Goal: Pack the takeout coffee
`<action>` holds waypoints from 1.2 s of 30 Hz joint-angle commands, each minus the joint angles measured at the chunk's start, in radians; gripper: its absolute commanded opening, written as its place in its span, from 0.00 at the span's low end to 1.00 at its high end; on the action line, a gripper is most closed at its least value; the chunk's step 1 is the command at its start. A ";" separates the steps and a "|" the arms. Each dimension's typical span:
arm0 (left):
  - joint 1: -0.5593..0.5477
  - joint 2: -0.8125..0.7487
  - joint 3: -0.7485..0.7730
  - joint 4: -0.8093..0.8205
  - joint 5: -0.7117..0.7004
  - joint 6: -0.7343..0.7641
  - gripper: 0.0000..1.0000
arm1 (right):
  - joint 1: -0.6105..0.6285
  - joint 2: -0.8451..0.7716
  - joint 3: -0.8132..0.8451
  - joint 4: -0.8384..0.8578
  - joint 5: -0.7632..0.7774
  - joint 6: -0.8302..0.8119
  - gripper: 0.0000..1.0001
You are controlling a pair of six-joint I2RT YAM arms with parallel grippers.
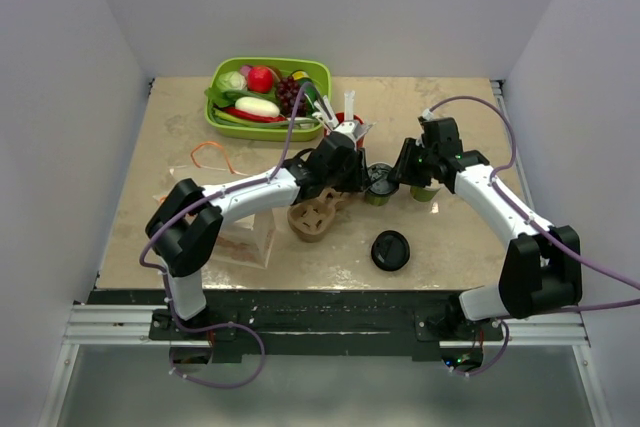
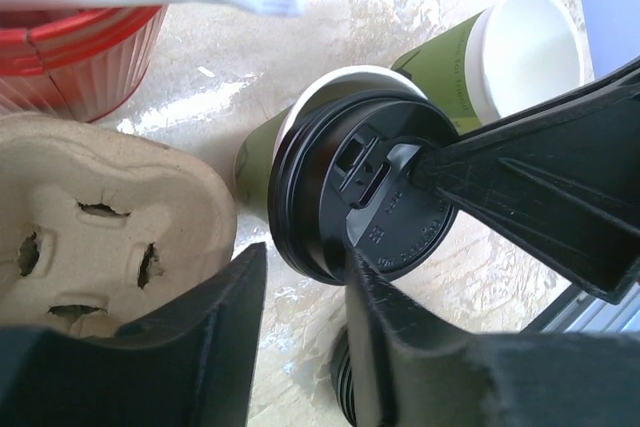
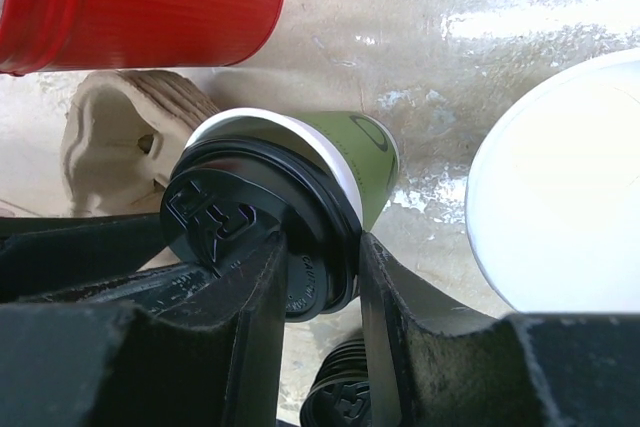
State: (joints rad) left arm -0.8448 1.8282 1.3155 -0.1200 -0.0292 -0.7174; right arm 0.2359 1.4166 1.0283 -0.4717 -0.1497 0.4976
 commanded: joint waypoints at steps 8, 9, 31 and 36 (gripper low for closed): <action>-0.013 -0.007 0.089 -0.001 -0.055 0.026 0.31 | -0.004 0.004 0.013 -0.050 -0.008 -0.051 0.34; -0.014 -0.003 0.099 -0.012 -0.063 0.027 0.31 | -0.004 0.002 0.012 -0.048 -0.010 -0.053 0.33; -0.039 0.123 0.277 -0.213 -0.167 0.127 0.35 | -0.001 0.027 0.006 -0.041 -0.034 -0.056 0.34; -0.054 0.131 0.313 -0.271 -0.212 0.145 0.35 | 0.000 0.024 0.006 -0.051 -0.017 -0.059 0.34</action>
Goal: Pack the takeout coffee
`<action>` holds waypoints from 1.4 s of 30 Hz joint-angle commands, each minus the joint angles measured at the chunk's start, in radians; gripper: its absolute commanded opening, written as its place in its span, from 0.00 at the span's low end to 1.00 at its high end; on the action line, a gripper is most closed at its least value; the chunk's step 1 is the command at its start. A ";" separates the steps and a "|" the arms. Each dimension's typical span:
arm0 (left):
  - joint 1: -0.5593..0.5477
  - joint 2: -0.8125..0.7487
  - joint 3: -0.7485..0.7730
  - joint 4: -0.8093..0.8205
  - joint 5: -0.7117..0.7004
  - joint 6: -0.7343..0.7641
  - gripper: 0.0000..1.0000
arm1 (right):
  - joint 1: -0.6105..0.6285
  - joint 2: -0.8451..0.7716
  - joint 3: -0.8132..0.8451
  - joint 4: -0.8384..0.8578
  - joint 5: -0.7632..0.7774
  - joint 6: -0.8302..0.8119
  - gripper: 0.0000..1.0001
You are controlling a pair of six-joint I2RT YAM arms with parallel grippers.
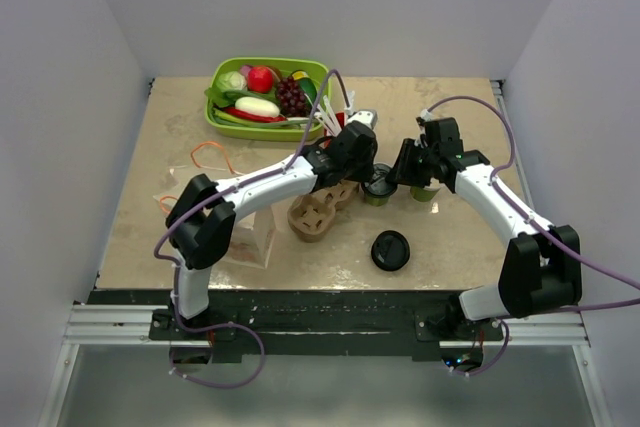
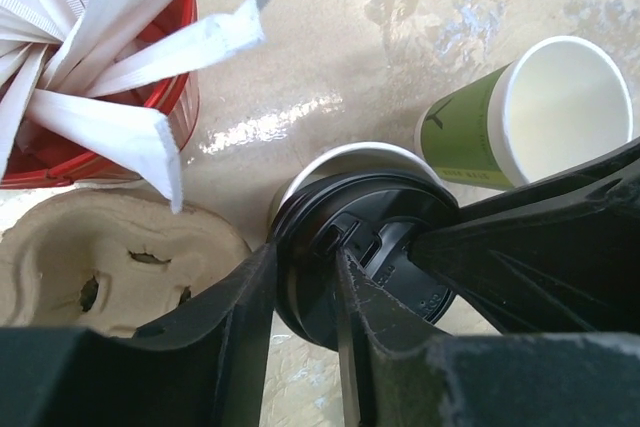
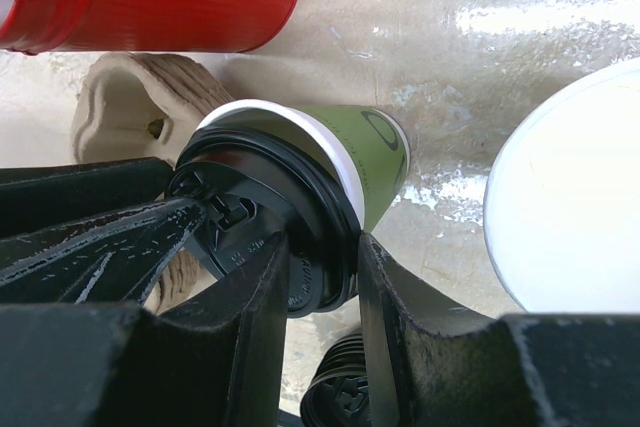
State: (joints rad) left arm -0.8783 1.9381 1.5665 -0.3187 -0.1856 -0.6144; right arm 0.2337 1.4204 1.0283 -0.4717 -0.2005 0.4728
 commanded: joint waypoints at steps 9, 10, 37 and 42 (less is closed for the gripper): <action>-0.036 0.055 0.102 -0.120 -0.044 0.061 0.26 | 0.003 0.020 0.003 -0.044 0.033 -0.031 0.34; -0.036 0.056 0.109 -0.126 -0.046 0.059 0.22 | 0.001 0.017 0.003 -0.044 0.033 -0.031 0.34; 0.004 -0.131 -0.078 0.039 0.000 0.021 0.00 | 0.000 -0.113 0.055 -0.016 -0.005 0.024 0.68; 0.045 -0.171 -0.147 0.105 0.078 -0.018 0.00 | 0.000 -0.118 0.053 -0.004 -0.039 0.029 0.67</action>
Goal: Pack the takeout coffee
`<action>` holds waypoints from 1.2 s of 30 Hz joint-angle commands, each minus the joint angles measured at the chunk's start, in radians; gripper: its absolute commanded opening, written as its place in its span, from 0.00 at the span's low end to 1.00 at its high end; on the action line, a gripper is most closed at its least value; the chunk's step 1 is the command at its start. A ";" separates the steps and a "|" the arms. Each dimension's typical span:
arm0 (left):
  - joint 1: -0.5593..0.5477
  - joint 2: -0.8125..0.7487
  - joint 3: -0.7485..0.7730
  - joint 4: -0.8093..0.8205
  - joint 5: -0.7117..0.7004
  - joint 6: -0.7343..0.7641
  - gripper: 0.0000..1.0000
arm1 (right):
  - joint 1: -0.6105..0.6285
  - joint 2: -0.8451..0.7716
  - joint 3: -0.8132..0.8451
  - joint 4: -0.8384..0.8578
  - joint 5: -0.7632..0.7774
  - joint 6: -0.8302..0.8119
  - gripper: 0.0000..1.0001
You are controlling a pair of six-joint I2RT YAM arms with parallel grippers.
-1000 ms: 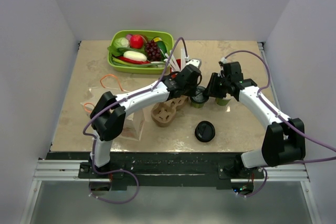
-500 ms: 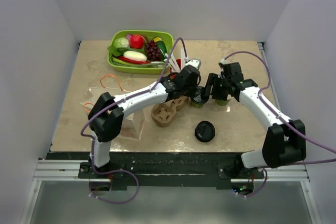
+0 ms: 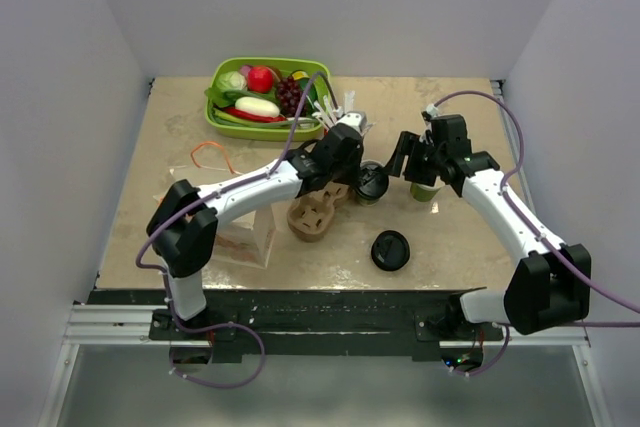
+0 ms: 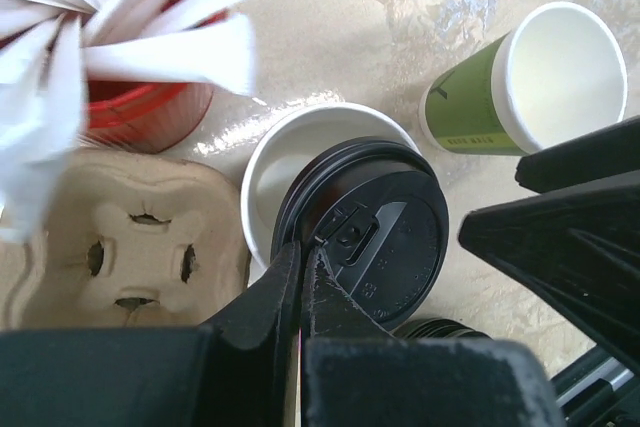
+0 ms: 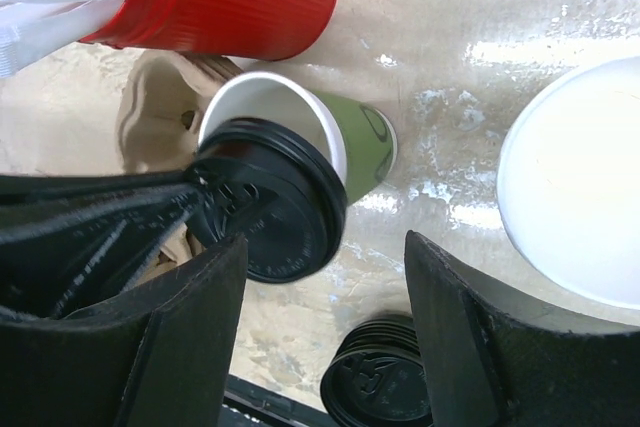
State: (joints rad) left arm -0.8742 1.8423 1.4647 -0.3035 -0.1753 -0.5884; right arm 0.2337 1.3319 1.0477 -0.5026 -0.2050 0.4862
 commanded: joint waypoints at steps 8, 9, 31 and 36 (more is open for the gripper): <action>0.067 -0.101 -0.069 0.159 0.169 -0.033 0.00 | -0.004 -0.023 0.037 0.010 -0.020 0.011 0.67; 0.067 -0.103 -0.067 0.159 0.190 -0.031 0.00 | -0.004 -0.026 0.038 0.007 -0.010 0.012 0.68; 0.069 -0.224 -0.147 0.113 0.030 -0.001 0.00 | -0.045 -0.060 0.104 0.023 0.056 -0.012 0.63; 0.069 -0.285 -0.193 0.113 -0.006 -0.002 0.00 | -0.042 0.044 0.089 0.039 0.038 -0.021 0.46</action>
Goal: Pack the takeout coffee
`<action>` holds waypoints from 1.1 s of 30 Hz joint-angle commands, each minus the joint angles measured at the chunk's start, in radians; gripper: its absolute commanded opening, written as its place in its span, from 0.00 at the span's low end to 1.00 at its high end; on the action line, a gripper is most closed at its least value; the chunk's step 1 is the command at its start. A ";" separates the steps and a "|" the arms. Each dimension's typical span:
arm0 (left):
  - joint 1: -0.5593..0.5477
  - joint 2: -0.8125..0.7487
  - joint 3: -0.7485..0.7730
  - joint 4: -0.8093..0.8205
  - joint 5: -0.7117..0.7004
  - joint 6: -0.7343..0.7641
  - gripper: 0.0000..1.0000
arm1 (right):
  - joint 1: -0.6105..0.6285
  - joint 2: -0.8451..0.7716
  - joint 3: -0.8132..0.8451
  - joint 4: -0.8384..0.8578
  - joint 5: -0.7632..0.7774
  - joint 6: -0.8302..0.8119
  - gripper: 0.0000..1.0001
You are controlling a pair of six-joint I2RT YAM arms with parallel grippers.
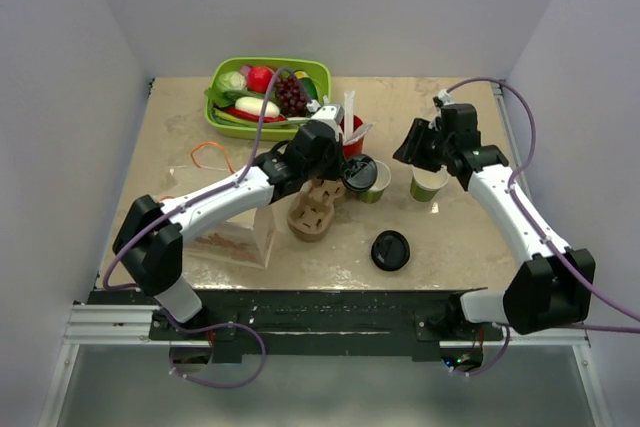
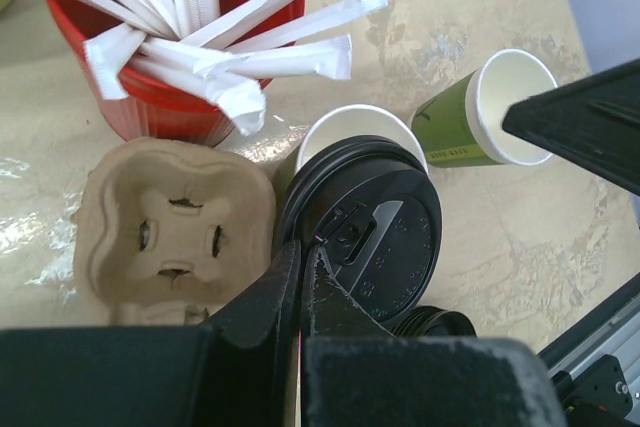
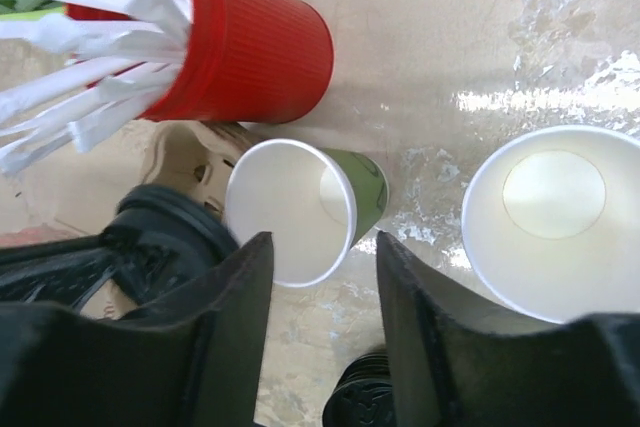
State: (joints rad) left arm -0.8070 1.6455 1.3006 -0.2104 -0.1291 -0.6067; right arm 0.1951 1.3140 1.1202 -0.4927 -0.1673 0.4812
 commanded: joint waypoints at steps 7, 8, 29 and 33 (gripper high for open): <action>0.002 -0.157 -0.083 0.025 -0.061 0.022 0.00 | 0.035 0.149 0.013 0.048 0.040 -0.020 0.46; 0.002 -0.161 -0.087 0.026 -0.064 0.025 0.00 | 0.043 0.155 0.013 0.052 0.040 -0.018 0.46; 0.002 -0.184 -0.103 0.060 -0.034 0.050 0.00 | 0.116 0.191 0.033 -0.095 0.104 0.001 0.13; 0.000 -0.185 -0.101 0.066 0.020 0.054 0.00 | 0.135 0.169 0.026 -0.162 0.086 -0.029 0.13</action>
State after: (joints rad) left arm -0.8070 1.5028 1.1984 -0.1959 -0.1535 -0.5808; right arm 0.3107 1.5425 1.1210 -0.5713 -0.0723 0.4812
